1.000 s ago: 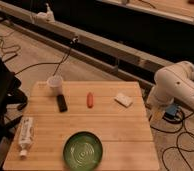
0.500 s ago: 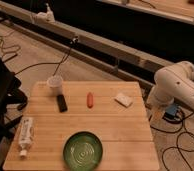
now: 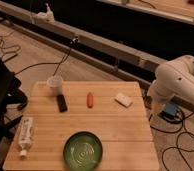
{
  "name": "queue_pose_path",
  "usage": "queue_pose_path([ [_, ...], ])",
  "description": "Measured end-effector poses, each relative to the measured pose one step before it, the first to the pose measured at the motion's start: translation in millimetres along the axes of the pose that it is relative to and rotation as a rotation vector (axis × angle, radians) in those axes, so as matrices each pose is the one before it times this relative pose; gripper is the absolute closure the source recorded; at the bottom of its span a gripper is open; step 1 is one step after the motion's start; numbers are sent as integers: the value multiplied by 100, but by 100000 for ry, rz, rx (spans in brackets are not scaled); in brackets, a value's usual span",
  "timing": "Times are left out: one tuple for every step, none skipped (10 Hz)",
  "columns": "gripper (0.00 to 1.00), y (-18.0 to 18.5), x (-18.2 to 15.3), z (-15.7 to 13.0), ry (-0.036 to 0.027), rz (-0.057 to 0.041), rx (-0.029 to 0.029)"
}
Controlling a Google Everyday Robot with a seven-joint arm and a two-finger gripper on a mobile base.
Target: Place the white sponge in the ceramic bowl
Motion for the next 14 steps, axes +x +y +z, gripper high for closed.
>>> queue_pose_path([
  [35,-1698,-2415,-750,-3425,-504,5064],
  [35,-390,-1535,610,-2377,435,366],
  [35,-202,-1487,1421,-2646,2055,-1273],
  [35,-483,-1073,1575,-2409,3379,-1137],
  [35,-579,-477,1225,-1622,3045,-425],
  [35,-700,-527,1394,-2305,2623,-441],
  [35,-693,-278,924,-2212,1785,-80],
  [35,-982,-184,1746,-3789,3710,-1151],
  [35,-340,85,1260,-1965,1833,-1650],
  [35,-44,71,190,-276,299,-306],
  [35,-7,17,-46,-4,-16,43],
  [35,8,-34,25,-10,-138,-41],
  [35,-10,10,-6,31,-6,18],
  [35,-106,127,-152,232,33,307],
])
